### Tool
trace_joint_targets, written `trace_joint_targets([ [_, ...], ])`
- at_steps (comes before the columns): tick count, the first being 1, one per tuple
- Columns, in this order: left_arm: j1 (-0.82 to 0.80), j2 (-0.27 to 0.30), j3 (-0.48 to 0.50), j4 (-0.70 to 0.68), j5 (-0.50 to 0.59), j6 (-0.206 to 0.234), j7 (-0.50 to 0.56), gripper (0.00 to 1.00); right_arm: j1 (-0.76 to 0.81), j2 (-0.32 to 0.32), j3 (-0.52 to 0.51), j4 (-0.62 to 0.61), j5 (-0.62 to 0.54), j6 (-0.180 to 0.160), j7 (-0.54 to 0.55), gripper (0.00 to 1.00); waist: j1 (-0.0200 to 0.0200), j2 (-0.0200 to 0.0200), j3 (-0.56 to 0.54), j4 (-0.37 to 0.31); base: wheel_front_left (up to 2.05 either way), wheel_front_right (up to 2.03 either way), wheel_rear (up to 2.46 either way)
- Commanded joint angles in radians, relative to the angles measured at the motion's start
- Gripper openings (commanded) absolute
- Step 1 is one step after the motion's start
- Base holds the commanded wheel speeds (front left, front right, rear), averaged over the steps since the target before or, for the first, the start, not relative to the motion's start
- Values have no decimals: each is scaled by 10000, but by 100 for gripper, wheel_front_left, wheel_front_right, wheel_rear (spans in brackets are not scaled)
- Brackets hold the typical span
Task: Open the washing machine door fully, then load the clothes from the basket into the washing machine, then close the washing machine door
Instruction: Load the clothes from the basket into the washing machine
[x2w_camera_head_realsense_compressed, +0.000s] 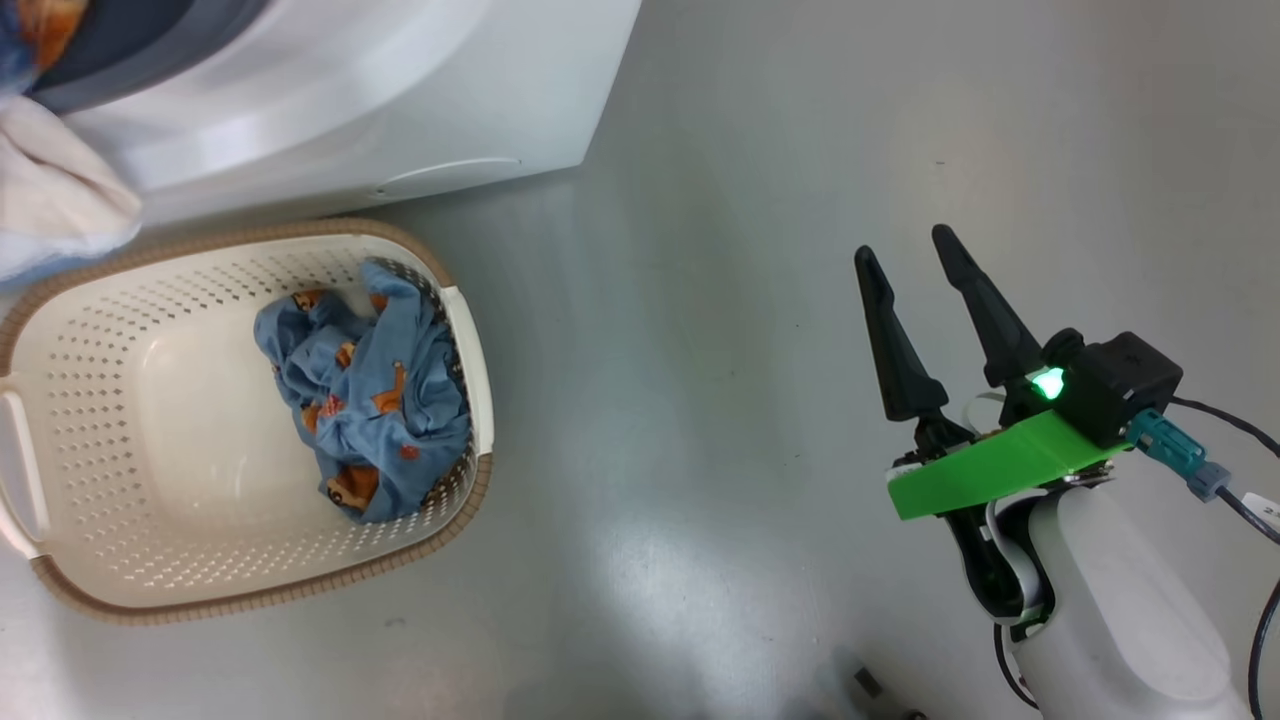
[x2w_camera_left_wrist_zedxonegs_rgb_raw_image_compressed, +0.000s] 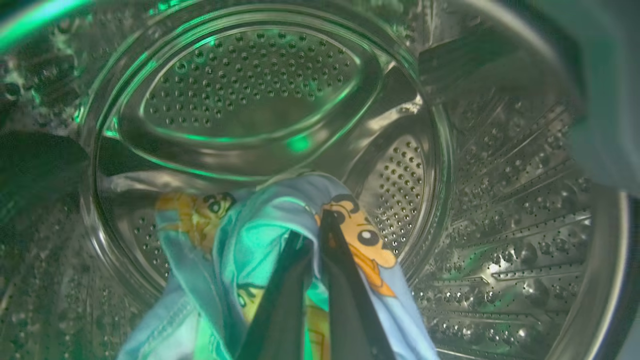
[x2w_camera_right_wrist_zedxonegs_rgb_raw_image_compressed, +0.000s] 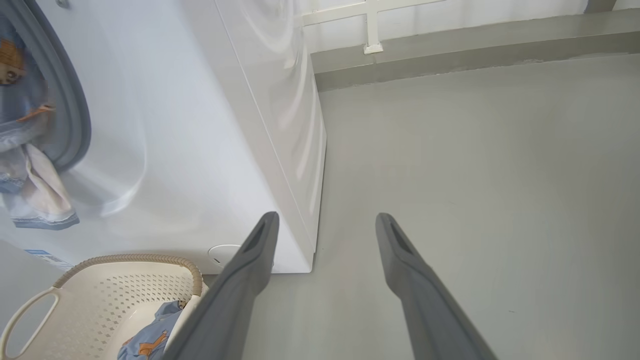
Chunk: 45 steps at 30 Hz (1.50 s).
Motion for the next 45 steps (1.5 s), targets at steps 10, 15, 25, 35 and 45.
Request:
trace_joint_targets([
  [10,691,62,458,1232,721,-219,-61,80,39,108,326,-179,-117,44,-80,100,0,0,-48,48,0,0,0],
  [15,374,-11,36,2379,689,-260,-62,100,68,66,341,-153,-111,44,-80,100,0,0,-153,100,0,0,0],
  [25,370,-218,-1429,3432,-476,-268,47,100,119,-51,311,-111,-112,44,-80,100,0,0,-492,286,0,0,0],
  [35,1988,-313,-831,1626,-1276,-269,-59,100,188,-249,183,-91,-102,44,-80,100,0,0,-1089,520,0,0,0],
  [45,4571,-953,668,-294,-577,-270,-61,100,487,-524,-71,-100,-74,44,-80,100,0,0,-1939,767,0,0,0],
])
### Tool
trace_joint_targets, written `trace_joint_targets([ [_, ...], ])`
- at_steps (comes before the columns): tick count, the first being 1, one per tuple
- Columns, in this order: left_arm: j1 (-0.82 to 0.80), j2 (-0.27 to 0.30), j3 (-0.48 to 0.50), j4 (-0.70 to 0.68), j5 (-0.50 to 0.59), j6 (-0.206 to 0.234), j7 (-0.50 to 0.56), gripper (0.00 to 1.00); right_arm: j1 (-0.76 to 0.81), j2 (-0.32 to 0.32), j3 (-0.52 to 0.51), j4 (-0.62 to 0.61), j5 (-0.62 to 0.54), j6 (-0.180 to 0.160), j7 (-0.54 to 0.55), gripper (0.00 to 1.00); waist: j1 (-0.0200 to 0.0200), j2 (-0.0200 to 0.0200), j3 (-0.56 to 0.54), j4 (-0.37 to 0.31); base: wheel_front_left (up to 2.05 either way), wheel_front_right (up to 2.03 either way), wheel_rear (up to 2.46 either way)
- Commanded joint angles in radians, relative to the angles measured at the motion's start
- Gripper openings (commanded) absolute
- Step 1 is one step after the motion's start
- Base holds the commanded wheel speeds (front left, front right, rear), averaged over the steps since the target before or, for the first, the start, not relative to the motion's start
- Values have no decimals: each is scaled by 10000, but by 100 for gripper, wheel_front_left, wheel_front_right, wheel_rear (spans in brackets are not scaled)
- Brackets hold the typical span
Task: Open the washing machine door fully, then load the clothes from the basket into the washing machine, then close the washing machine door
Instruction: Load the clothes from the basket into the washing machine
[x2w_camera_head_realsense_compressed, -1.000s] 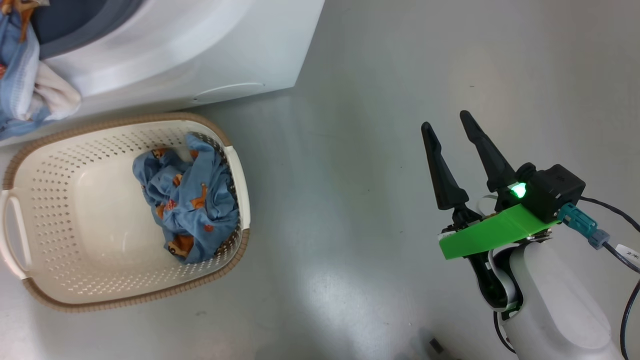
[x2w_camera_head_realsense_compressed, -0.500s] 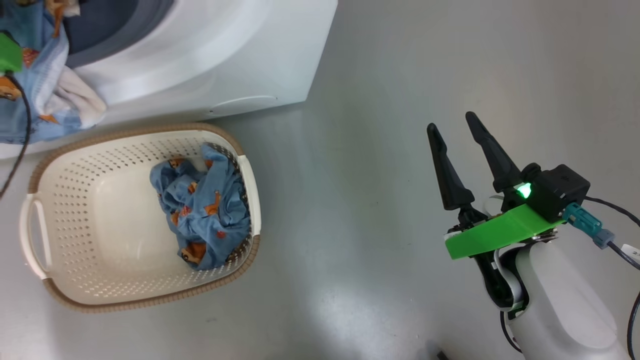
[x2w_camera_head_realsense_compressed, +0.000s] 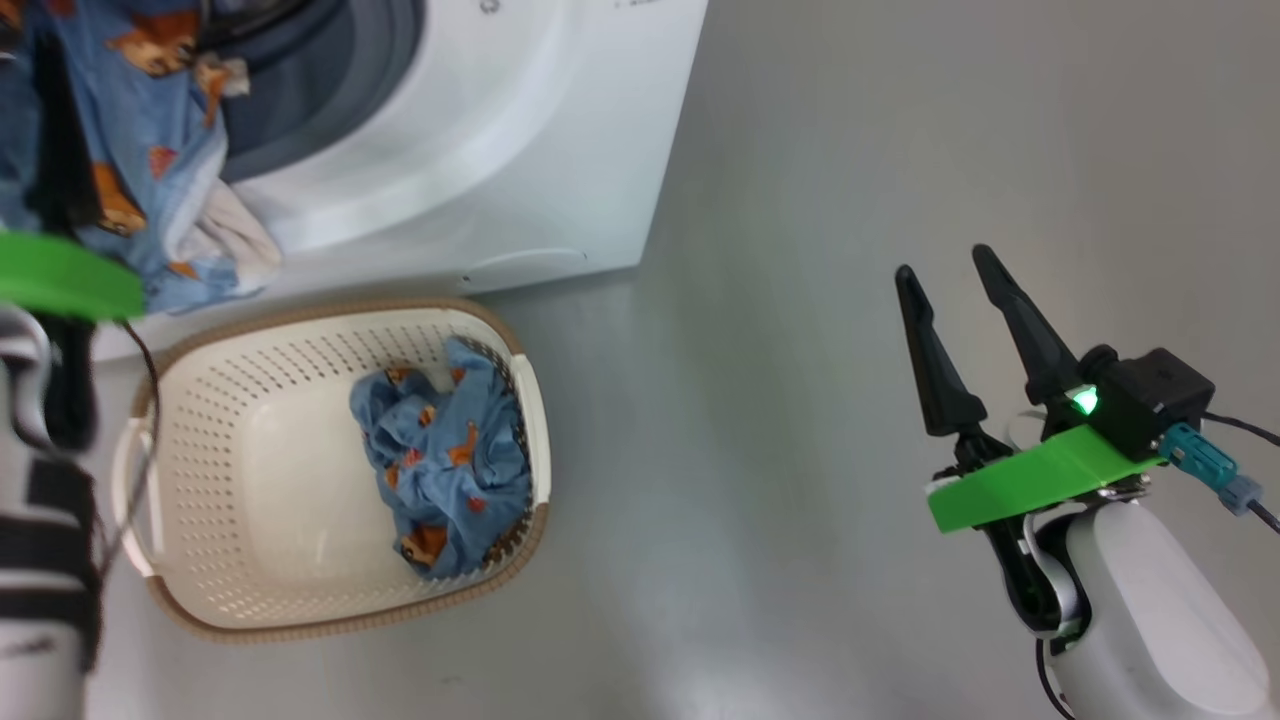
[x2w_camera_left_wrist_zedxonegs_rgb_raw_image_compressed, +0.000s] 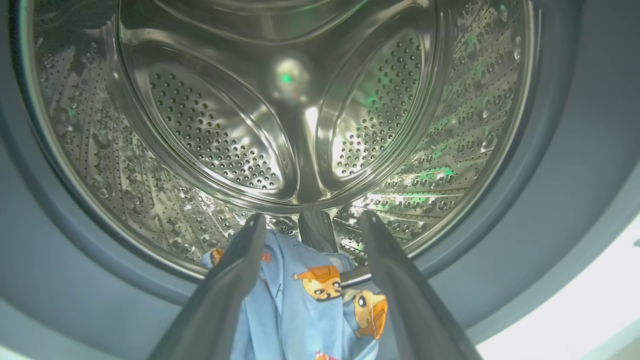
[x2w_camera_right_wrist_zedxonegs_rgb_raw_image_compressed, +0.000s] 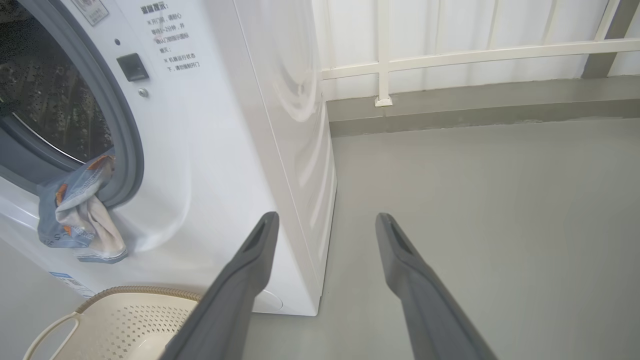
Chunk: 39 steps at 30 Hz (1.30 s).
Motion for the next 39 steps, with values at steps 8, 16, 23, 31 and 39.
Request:
trace_joint_targets([
  [8,2003,-118,893,-1233,652,6,-50,100,640,-407,-30,-132,61,44,-80,100,0,0,-1112,419,0,0,0],
  [16,3848,-549,1270,-2041,1038,6,-50,100,1239,-694,-132,-39,219,44,-80,100,0,0,-2150,619,0,0,0],
  [23,5244,-797,1521,-2721,1272,6,-51,100,1874,-894,-204,-36,347,44,-80,100,0,0,-2901,760,0,0,0],
  [31,6599,-1003,1740,-3451,1459,6,-51,100,2508,-1073,-294,-69,460,44,-80,100,0,0,-3548,919,0,0,0],
  [39,7646,-1312,2115,-4162,1501,6,-51,100,2933,-1179,-437,-172,522,44,-80,100,0,0,-3857,1086,0,0,0],
])
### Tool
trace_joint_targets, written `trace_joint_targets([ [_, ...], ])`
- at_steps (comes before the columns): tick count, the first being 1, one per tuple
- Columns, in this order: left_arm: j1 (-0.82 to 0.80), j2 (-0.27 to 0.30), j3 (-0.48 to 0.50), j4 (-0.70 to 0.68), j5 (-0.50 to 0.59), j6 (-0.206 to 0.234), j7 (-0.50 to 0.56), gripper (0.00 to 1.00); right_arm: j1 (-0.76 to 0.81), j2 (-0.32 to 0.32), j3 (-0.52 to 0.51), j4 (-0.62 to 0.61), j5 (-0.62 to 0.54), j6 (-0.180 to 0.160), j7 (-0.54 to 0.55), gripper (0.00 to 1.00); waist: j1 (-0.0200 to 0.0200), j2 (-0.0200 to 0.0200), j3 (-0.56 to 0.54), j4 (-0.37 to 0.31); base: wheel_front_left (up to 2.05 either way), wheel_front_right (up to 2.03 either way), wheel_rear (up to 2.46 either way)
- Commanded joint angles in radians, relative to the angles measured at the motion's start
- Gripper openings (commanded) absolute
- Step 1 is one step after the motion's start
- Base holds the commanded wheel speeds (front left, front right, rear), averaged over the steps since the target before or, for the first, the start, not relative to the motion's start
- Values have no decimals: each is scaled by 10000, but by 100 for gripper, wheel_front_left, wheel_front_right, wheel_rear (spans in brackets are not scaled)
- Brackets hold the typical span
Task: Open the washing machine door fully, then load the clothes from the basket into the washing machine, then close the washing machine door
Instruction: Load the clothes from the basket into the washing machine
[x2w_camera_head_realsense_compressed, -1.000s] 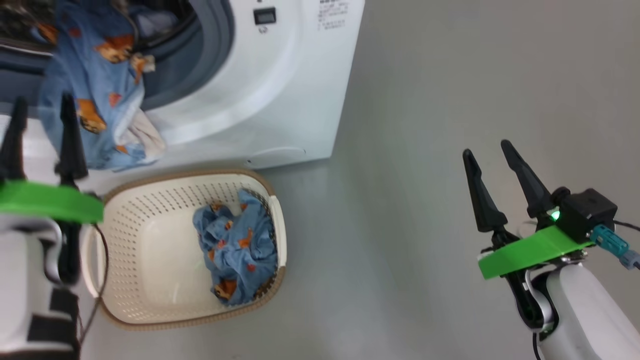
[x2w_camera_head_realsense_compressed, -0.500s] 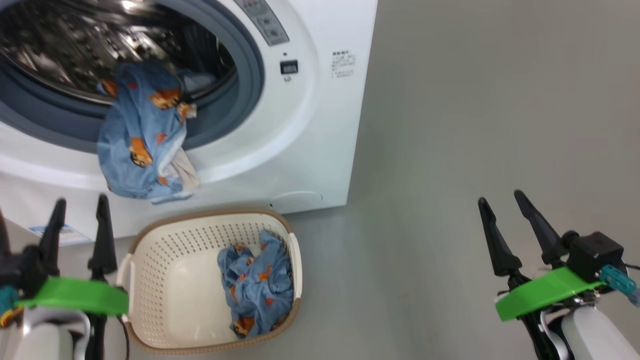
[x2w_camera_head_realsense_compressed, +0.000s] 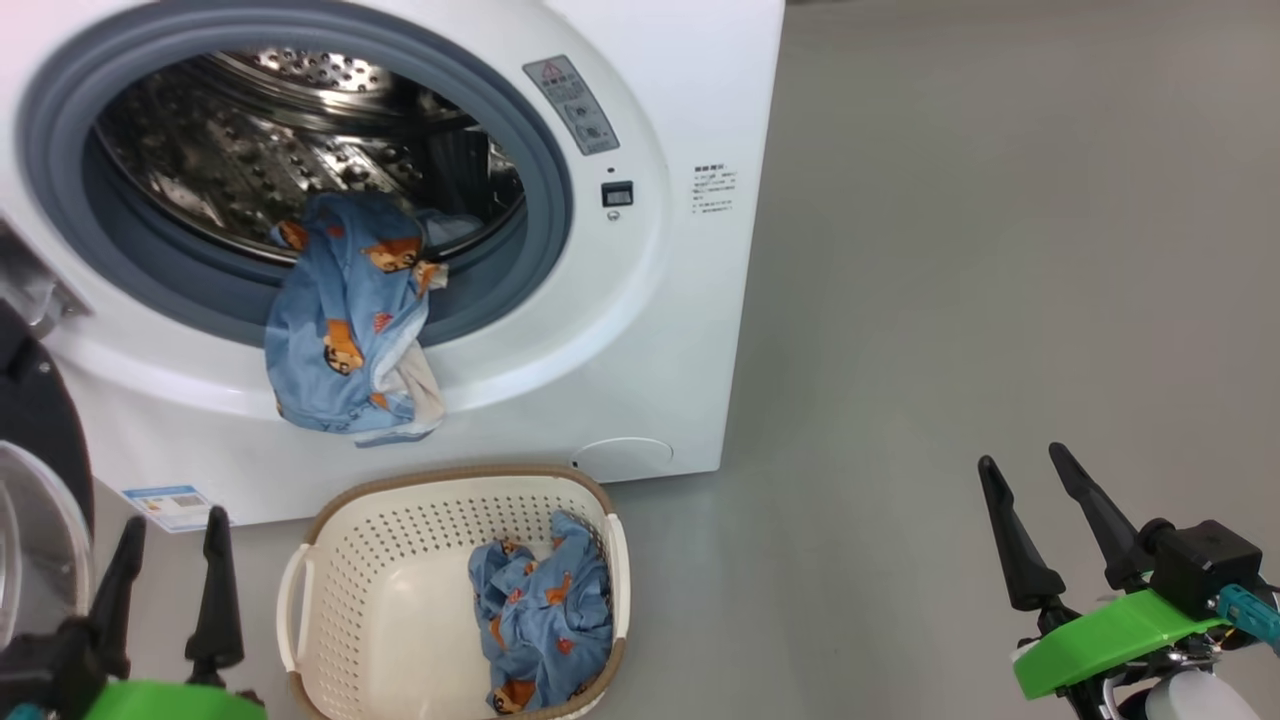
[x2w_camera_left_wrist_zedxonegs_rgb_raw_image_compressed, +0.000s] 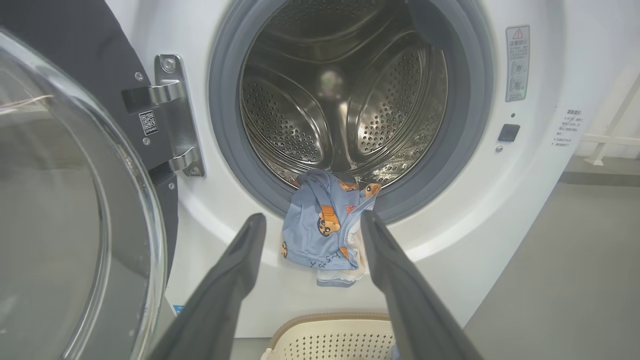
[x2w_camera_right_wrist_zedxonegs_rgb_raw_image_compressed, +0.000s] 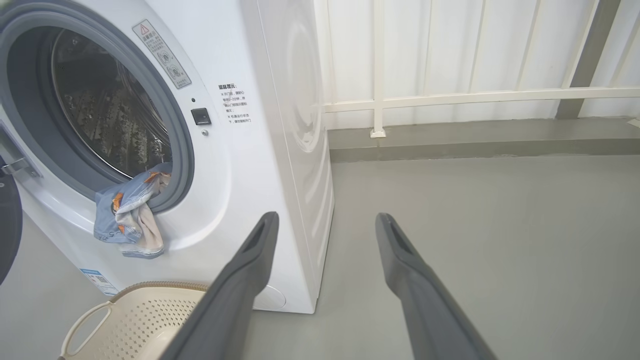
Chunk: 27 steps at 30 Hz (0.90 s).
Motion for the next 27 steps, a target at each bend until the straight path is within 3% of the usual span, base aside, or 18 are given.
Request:
trace_joint_targets([
  [1,52,200,424,-395,95,6,-51,100,42,-207,95,-276,172,44,-80,100,0,0,-70,62,0,0,0],
  [18,406,30,652,-843,80,6,-51,100,-16,-174,17,-433,108,44,-80,100,0,0,189,-63,0,0,0],
  [27,-369,133,483,-252,-319,6,-51,100,-505,69,95,-478,10,44,-80,100,0,0,1103,-199,0,0,0],
])
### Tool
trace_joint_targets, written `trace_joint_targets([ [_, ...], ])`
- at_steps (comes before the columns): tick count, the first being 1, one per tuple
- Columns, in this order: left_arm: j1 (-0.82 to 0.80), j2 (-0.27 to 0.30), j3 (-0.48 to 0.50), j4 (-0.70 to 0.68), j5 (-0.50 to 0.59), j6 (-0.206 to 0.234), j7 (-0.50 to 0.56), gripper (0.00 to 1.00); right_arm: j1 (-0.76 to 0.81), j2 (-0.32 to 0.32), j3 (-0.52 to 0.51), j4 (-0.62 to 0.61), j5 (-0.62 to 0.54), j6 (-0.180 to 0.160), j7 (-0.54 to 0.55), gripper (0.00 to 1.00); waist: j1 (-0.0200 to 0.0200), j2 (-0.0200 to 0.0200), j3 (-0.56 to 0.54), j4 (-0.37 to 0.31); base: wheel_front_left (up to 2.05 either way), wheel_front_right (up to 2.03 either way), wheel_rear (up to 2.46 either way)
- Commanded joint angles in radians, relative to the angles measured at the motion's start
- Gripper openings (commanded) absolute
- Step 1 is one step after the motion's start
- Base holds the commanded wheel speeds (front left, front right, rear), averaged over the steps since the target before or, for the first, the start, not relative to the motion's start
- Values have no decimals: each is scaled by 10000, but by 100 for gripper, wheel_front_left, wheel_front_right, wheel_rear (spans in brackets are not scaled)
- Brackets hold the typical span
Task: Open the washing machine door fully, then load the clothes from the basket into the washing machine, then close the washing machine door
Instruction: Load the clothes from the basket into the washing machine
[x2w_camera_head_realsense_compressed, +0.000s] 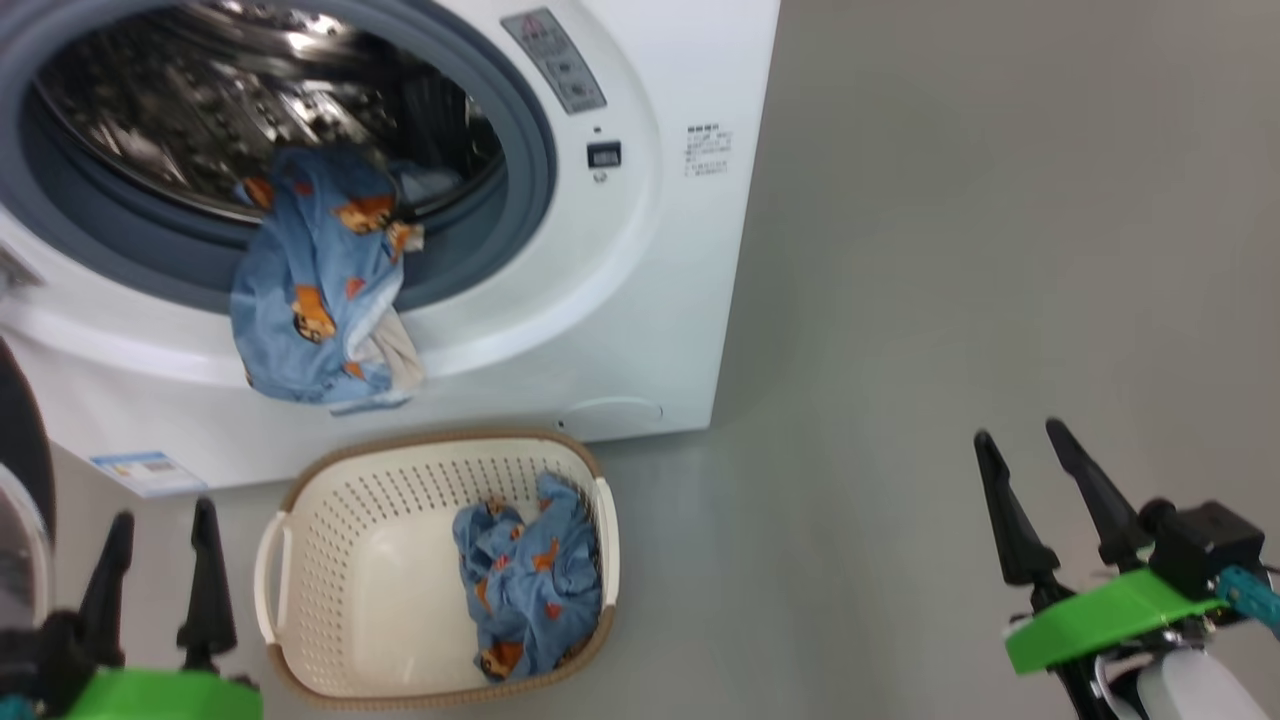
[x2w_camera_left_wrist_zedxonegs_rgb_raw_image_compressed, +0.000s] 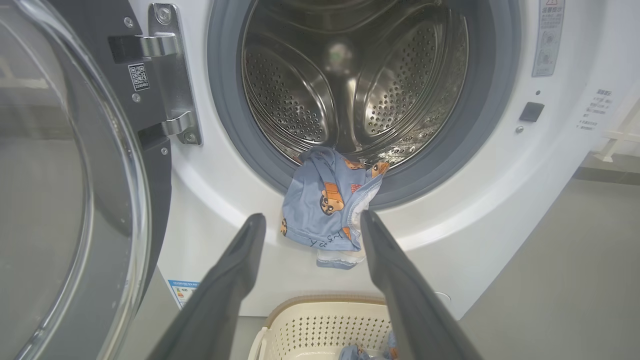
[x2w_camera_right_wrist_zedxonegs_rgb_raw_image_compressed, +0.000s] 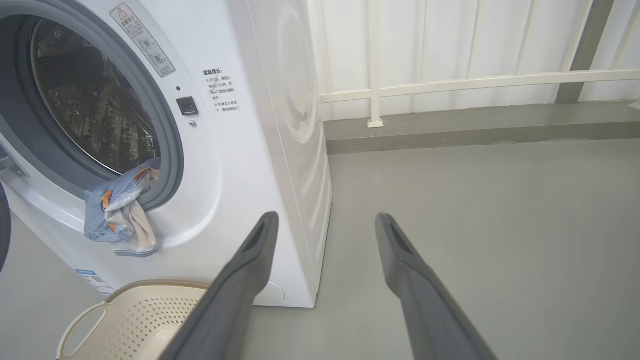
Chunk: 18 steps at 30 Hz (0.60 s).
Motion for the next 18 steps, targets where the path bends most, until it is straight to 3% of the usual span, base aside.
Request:
trace_joint_targets([
  [1,-637,324,215,15,-137,6,-51,100,-461,-47,233,-280,1,44,-80,100,0,0,577,-93,0,0,0],
  [18,-4659,1522,-703,2866,-1142,6,-51,100,-2322,547,399,-503,-435,44,-80,100,0,0,3527,-566,0,0,0],
])
